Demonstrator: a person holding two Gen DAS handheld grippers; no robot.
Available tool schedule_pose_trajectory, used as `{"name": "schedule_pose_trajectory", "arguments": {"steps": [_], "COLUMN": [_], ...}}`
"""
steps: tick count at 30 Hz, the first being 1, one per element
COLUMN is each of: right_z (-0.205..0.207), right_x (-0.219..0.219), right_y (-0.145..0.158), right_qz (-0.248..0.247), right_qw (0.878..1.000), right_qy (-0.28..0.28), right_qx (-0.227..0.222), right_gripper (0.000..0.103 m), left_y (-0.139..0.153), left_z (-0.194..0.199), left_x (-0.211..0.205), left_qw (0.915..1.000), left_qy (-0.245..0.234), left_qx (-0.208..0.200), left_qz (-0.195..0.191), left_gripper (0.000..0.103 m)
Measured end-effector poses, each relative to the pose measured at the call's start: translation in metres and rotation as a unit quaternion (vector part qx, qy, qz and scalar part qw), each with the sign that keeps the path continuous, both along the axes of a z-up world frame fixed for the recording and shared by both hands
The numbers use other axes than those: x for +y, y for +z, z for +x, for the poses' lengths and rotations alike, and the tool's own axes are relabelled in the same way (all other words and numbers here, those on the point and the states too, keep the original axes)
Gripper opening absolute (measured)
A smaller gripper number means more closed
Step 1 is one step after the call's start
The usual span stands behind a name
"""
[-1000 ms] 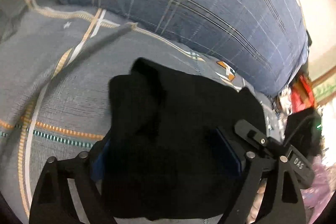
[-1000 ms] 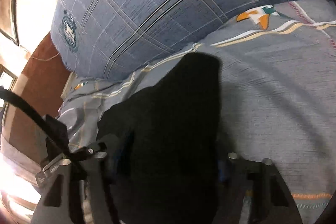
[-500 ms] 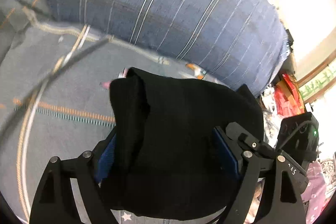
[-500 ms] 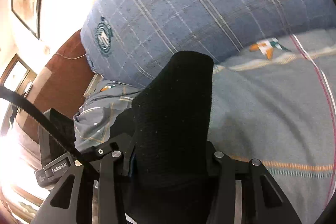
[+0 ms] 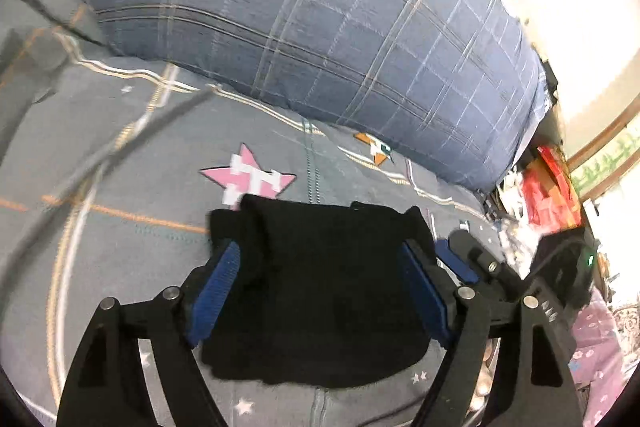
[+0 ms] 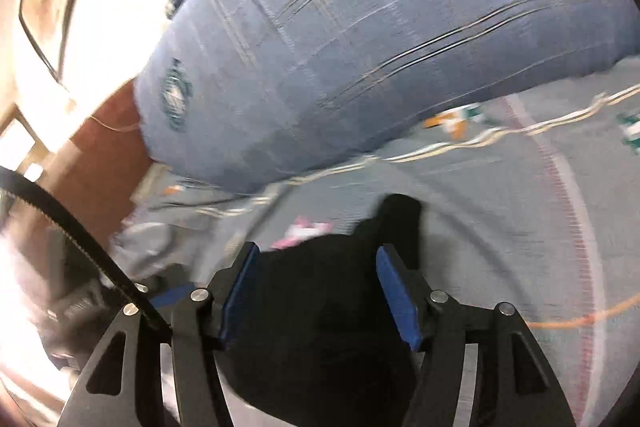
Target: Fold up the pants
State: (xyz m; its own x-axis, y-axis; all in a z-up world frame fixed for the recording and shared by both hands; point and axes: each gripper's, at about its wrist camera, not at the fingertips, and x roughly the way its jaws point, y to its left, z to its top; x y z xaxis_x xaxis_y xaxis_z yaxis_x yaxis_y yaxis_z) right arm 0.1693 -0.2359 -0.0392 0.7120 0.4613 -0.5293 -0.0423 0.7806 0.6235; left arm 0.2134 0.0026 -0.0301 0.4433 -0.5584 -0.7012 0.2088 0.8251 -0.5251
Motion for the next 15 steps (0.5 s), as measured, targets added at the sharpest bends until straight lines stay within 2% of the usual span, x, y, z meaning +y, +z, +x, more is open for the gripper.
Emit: {"name": "schedule_pose_trajectory", "arguments": {"steps": [2,4,6,7,10,13,15], "right_z": [0.017,0.04,0.054,0.053,0.036,-0.002,-0.032], "right_x": [-0.002,-0.006,-0.013,-0.017,-0.024,-0.025,-0.022], "right_y": [-0.009,-0.032,-0.056,-0.058,-0.039,-0.017,-0.007], "right_qz": [0.038,0.044,0.043,0.054,0.057,0.043,0.028], "right_qw": [0.999,0.997,0.993,0.993,0.995,0.997,0.998], "right_qy": [0.005,0.001,-0.015,-0.019,-0.031,-0.04,-0.045], "right_qx": [0.017,0.061,0.107,0.1,0.072,0.041,0.024], "right_gripper": [0.076,0.078,0.077,0.077,0.077,0.077,0.078], "left_y": [-0.019,-0.046,-0.044,-0.041,-0.024,0.001,0.014], "left_z": [0.013,0.02,0.018,0.016,0.006,-0.027,-0.064], "left_x": [-0.011,-0.015,-0.017,-0.018,-0.008,0.007,0.021], "left_qw": [0.9997,0.9983,0.999,0.999,0.9995,0.999,0.9966], "left_qy": [-0.001,0.009,0.005,0.0,-0.001,0.01,0.03], "left_qx": [0.019,0.049,0.029,0.027,0.024,-0.009,-0.039], "left_qz": [0.017,0.03,0.035,0.037,0.021,0.043,0.066], "left_gripper": [0.08,0.08,0.08,0.08,0.08,0.08,0.08]}}
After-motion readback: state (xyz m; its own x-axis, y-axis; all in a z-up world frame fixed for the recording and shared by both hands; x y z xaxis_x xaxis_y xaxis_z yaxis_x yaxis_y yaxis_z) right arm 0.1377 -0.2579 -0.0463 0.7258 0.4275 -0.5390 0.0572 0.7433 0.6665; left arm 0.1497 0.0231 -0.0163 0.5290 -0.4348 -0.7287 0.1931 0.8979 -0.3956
